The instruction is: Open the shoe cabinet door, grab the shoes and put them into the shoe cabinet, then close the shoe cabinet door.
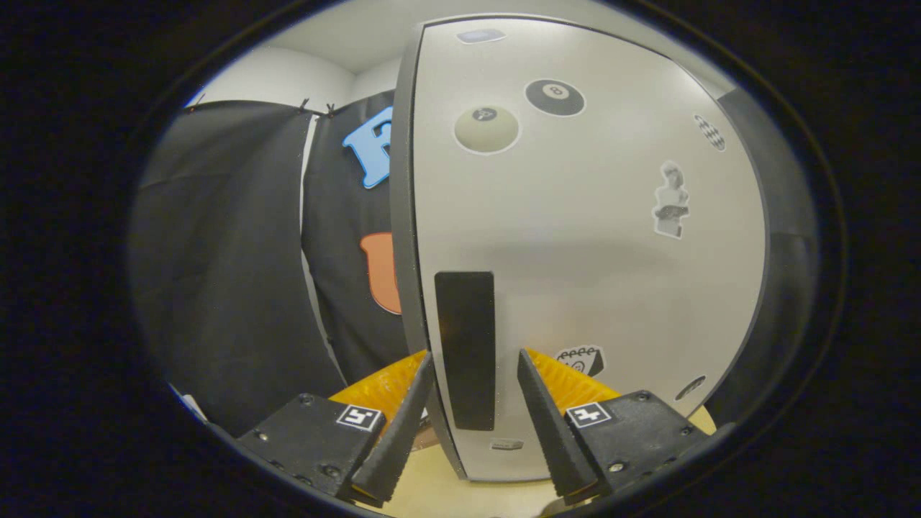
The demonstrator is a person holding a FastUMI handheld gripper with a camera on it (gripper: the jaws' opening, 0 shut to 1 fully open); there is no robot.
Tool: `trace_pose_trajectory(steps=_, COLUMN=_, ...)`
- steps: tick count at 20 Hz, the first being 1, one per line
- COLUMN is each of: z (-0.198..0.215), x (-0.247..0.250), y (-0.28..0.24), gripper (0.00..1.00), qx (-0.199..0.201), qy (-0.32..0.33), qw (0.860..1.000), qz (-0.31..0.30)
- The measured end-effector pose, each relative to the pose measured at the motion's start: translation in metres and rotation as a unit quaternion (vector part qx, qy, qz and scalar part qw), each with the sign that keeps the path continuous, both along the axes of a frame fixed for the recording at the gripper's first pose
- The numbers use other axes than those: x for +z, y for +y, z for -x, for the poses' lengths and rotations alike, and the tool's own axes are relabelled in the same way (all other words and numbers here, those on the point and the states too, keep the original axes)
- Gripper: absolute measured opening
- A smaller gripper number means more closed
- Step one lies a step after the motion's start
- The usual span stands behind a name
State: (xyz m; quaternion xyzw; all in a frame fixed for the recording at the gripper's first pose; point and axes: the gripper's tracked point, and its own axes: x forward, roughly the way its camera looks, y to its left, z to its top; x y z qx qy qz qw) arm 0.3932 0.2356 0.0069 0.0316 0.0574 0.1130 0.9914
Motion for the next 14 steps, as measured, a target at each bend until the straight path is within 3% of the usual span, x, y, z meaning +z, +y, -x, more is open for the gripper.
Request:
trace_pose_trajectory(steps=2, z=-0.001, x=-0.001, y=0.003, gripper=0.64, qx=0.002, qy=0.002, qw=1.0, qz=0.002)
trace_pose_trajectory(steps=5, z=-0.006, x=-0.002, y=-0.004, gripper=0.41, qx=-0.033, qy=-0.011, qw=0.999, qz=0.014)
trace_pose_trajectory(steps=8, z=-0.003, x=-0.004, y=-0.007, gripper=0.4, qx=-0.044, qy=-0.008, qw=0.999, qz=0.026)
trace_pose_trajectory(steps=14, z=0.005, x=-0.005, y=-0.009, gripper=0.35, qx=-0.022, qy=0.003, qw=0.999, qz=0.027)
